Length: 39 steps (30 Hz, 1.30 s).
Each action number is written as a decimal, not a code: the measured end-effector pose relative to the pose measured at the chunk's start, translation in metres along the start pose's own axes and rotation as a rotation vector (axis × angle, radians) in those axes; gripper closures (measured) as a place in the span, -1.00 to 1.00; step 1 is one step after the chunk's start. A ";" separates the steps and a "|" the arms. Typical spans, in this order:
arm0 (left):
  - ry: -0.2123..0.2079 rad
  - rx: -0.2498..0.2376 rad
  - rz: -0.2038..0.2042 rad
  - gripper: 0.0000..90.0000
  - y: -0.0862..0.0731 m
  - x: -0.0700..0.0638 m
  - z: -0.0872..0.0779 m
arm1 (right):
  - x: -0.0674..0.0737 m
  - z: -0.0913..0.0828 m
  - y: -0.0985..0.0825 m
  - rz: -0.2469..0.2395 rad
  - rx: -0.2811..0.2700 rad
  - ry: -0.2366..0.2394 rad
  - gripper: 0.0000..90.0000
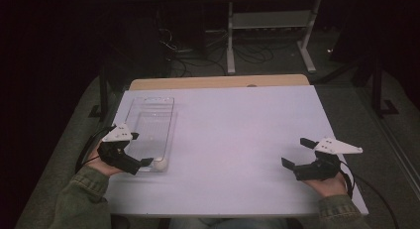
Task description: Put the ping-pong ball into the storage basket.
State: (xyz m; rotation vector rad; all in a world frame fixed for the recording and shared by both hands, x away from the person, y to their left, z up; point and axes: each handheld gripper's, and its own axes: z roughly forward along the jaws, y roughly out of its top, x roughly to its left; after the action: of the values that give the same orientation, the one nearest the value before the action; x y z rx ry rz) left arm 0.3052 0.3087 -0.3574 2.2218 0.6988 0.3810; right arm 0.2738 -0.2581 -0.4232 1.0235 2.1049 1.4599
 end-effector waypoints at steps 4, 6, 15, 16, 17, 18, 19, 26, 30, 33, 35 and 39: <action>0.017 -0.049 -0.019 -1.00 -0.006 0.001 -0.003 | 0.000 0.000 0.000 0.000 -0.002 0.001 -1.00; 0.022 -0.068 -0.023 -1.00 -0.009 0.001 -0.003 | 0.000 0.000 0.000 0.000 -0.002 -0.001 -1.00; 0.054 -0.142 -0.050 -1.00 -0.022 -0.001 0.000 | 0.000 0.000 0.000 0.000 0.001 -0.002 -1.00; 0.059 -0.149 -0.055 -1.00 -0.024 -0.001 0.001 | 0.000 0.000 0.000 0.002 0.002 -0.003 -1.00; 0.060 -0.157 -0.061 -1.00 -0.025 -0.001 0.001 | 0.000 0.000 0.000 0.003 0.003 -0.003 -1.00; 0.063 -0.166 -0.064 -1.00 -0.027 -0.002 0.001 | 0.000 0.000 0.000 0.003 0.003 -0.002 -1.00; 0.068 -0.180 -0.069 -1.00 -0.028 -0.003 0.001 | 0.000 0.000 0.000 0.000 0.001 -0.001 -1.00; 0.077 -0.235 -0.106 -1.00 -0.040 -0.004 0.003 | 0.000 0.000 0.000 0.001 -0.001 0.004 -1.00; 0.070 -0.278 -0.145 -1.00 -0.047 -0.002 0.003 | 0.000 0.000 0.000 0.001 0.001 0.005 -1.00; 0.070 -0.301 -0.161 -1.00 -0.051 -0.001 0.002 | 0.001 0.000 0.000 0.000 0.000 0.005 -1.00; 0.071 -0.306 -0.158 -1.00 -0.051 -0.002 0.002 | 0.001 0.000 0.000 -0.002 0.002 0.004 -1.00; 0.072 -0.296 -0.143 -1.00 -0.051 -0.003 0.003 | 0.001 0.000 0.000 -0.005 0.003 0.003 -1.00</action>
State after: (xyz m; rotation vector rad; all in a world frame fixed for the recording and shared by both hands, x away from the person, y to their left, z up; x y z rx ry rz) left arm 0.2858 0.3332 -0.3976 1.8756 0.7812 0.4626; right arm 0.2736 -0.2573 -0.4232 1.0178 2.1105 1.4569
